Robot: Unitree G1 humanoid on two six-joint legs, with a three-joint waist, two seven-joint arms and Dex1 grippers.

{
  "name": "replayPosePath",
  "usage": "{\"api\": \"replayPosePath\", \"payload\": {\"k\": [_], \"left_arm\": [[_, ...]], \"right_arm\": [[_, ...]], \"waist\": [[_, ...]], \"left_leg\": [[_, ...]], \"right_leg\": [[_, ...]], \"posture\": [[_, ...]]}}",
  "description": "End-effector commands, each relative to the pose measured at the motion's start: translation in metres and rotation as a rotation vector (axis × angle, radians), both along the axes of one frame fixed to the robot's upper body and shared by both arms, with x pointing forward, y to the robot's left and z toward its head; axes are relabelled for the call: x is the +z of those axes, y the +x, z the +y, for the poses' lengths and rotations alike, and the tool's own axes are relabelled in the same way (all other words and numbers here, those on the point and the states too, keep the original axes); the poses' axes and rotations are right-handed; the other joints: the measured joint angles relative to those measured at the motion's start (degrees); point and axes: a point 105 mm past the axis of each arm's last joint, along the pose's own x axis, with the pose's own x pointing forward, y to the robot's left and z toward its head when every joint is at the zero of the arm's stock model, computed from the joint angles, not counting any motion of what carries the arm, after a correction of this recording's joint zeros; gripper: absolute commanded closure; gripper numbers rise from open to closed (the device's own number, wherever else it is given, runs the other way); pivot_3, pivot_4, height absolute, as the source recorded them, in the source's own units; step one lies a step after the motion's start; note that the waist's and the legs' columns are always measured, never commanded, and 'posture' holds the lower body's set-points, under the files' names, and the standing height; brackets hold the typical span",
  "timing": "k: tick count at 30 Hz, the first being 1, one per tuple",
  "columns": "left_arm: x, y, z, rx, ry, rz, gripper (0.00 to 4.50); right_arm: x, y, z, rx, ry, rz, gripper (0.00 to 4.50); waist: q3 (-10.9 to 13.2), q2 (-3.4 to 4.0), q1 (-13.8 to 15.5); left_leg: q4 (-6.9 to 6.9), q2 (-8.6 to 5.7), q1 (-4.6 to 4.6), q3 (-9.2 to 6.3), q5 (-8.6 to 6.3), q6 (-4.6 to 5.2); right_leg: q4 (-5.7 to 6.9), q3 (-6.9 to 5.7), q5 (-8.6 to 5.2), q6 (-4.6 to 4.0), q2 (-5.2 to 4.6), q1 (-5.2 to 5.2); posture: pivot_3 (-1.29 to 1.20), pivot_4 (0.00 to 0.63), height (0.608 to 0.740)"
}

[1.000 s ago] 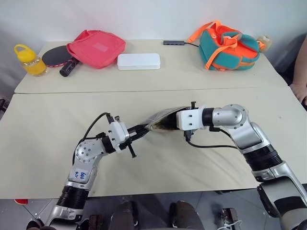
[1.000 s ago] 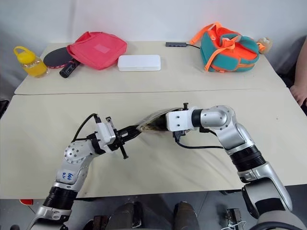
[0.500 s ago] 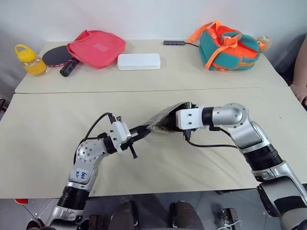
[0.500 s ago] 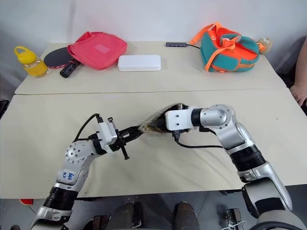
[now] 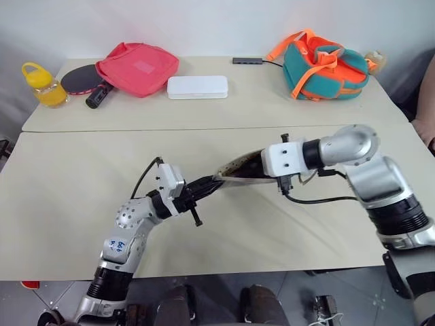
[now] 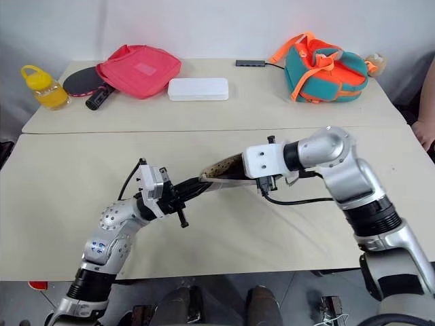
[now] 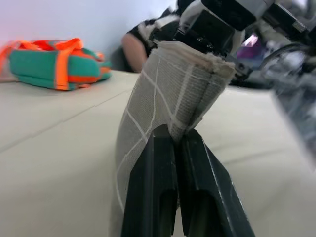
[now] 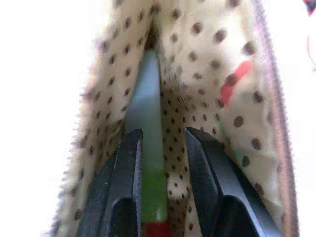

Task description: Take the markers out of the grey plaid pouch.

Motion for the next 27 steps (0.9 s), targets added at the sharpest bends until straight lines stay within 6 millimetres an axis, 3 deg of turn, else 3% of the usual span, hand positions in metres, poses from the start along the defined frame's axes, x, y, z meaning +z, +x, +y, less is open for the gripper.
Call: {"api": "replayPosePath", "payload": {"k": [1,9,26,27], "left_arm": [[0.004,-0.007,-0.004,-0.048,-0.065,0.067,4.50],[-0.036,0.003,0.007,0.047,-0.003,0.135,4.50],[-0.033,0.003,0.006,0.052,0.000,0.099,4.50],[-0.033,0.003,0.005,0.053,-0.001,0.100,4.50]], "right_arm": [[0.011,-0.009,-0.003,-0.015,-0.023,0.046,3.14],[-0.051,0.005,-0.015,-0.118,-0.180,0.134,3.14],[-0.074,0.009,-0.004,-0.120,-0.166,0.136,3.14],[-0.074,0.010,-0.003,-0.128,-0.154,0.145,2.98]], "waist": [[0.00,0.00,-0.01],[0.00,-0.01,0.05],[0.00,-0.01,-0.20],[0.00,-0.01,-0.21]], "left_leg": [[0.00,0.00,0.00,-0.02,0.00,0.00],[0.07,-0.01,0.00,0.00,0.00,0.00],[0.13,0.02,0.04,-0.01,0.01,-0.01],[0.13,0.02,0.05,-0.01,0.01,-0.01]], "right_leg": [[0.01,-0.02,0.00,0.00,0.01,0.00],[-0.02,-0.02,0.00,0.00,0.00,0.02],[0.05,-0.01,0.00,0.00,0.01,0.06],[0.05,-0.01,0.00,0.00,0.01,0.06]], "posture": [[0.00,0.150,0.740],[0.00,0.150,0.740],[0.00,0.150,0.740],[0.00,0.150,0.740]]}}
